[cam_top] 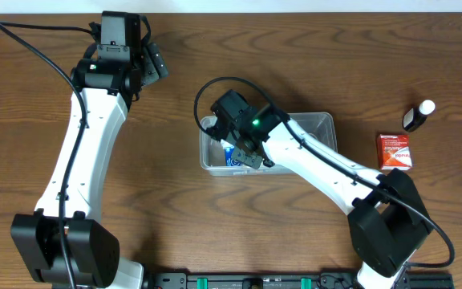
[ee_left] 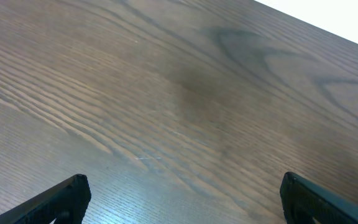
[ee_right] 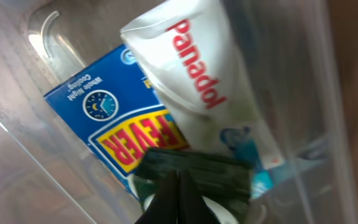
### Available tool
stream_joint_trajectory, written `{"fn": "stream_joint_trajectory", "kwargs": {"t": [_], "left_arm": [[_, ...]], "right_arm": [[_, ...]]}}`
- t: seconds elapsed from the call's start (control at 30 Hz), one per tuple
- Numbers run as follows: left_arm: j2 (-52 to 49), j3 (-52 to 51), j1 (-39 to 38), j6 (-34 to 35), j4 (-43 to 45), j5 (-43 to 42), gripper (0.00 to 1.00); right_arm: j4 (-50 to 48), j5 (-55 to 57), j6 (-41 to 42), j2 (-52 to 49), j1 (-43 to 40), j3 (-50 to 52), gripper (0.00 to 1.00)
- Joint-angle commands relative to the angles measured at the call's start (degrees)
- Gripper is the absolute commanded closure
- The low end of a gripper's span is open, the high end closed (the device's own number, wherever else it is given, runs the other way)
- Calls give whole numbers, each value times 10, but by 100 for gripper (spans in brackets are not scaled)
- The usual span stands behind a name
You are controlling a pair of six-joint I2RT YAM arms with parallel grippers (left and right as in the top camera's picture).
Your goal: Pack container
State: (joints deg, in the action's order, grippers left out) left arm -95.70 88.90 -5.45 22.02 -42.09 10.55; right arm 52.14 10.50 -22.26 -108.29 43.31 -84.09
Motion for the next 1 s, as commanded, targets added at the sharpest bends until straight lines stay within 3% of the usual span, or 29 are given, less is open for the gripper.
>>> {"fn": "stream_joint_trajectory", "kwargs": {"t": [0.0, 0.3, 0.6, 0.97], "left_arm": [[2, 6, 0, -10, -1, 7, 2], [2, 6, 0, -10, -1, 7, 2], [2, 6, 0, -10, -1, 7, 2], [2, 6, 0, -10, -1, 7, 2]], "right_arm": [[8, 17, -11, -4, 6, -22, 99], [-27, 1, 58, -4, 4, -22, 99], [-27, -134, 59, -4, 5, -21, 99], [-23, -140, 59, -9, 6, -1, 99]]}}
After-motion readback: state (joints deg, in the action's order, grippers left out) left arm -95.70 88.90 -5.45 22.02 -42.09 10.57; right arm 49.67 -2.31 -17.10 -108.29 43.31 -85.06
